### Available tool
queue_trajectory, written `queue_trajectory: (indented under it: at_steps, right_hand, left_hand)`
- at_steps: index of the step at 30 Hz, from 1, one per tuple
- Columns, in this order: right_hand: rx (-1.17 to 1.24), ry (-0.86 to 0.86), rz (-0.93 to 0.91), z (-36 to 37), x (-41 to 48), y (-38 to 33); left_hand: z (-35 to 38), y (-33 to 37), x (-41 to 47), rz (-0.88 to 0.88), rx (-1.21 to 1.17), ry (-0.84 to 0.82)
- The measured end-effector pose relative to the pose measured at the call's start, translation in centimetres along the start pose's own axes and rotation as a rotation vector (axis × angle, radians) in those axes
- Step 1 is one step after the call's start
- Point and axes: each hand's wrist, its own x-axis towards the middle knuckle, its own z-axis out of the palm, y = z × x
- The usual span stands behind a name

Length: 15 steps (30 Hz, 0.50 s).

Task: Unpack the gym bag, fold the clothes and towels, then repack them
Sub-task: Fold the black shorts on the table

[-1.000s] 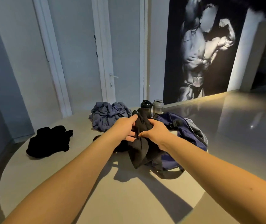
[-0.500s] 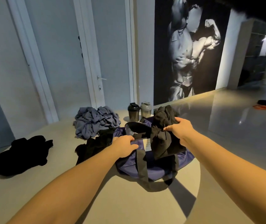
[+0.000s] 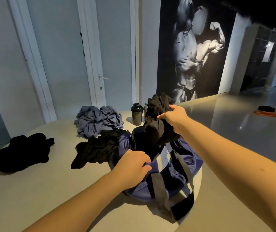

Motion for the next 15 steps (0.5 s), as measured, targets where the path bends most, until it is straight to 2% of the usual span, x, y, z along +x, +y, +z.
queue_trajectory:
  at_steps: [4, 9, 15]
  right_hand:
    - [-0.113, -0.025, 0.001, 2.7, -0.9, 1.1]
    - [-0.26, -0.133, 0.045, 4.9, -3.5, 5.4]
    - [-0.624, -0.328, -0.142, 2.6, -4.7, 8.2]
  left_hand:
    - [0.2, 3.1, -2.9, 0.046, 0.048, 0.055]
    - [0.9, 3.1, -4.7, 0.053, 0.021, 0.026]
    - [1.0, 0.3, -5.9, 0.091, 0.036, 0.02]
